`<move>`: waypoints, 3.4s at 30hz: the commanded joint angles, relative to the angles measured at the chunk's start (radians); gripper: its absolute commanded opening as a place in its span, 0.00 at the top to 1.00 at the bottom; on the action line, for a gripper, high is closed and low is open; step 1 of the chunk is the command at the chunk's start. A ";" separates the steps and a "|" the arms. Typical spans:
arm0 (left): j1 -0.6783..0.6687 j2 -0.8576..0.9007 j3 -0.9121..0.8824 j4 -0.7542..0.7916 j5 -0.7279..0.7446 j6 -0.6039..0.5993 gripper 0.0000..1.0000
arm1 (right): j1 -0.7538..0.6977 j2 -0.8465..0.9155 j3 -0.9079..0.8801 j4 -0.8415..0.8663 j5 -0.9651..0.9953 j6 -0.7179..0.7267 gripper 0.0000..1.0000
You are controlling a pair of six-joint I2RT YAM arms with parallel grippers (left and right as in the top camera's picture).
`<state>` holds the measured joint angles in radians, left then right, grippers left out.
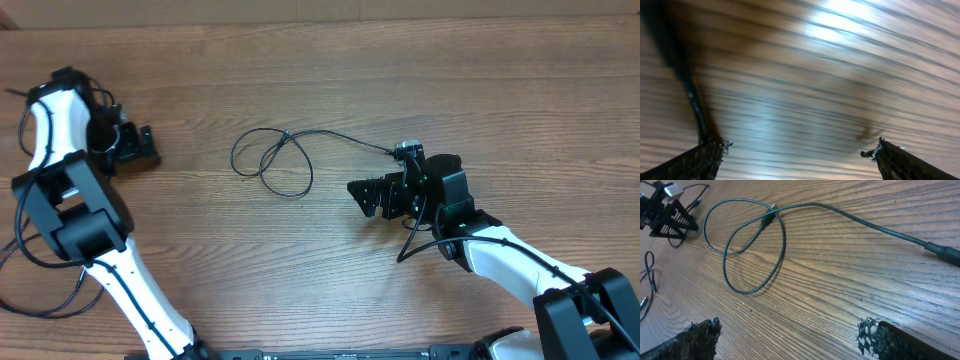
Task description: Untangle cables
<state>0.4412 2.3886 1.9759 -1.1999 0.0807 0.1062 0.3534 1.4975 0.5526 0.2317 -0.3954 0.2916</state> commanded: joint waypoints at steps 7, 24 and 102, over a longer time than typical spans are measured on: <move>0.173 0.012 -0.025 0.081 -0.010 -0.172 0.00 | -0.001 0.003 0.010 0.005 0.001 0.005 0.01; 0.326 0.012 -0.025 0.131 0.016 -0.349 0.00 | -0.001 0.003 0.010 0.012 0.001 0.023 0.01; 0.093 -0.201 -0.001 0.429 0.015 -0.210 0.00 | -0.002 0.003 0.010 0.024 0.002 0.022 0.00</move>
<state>0.5877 2.2047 1.9770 -0.8104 0.2230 -0.1215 0.3534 1.4975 0.5526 0.2501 -0.3950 0.3134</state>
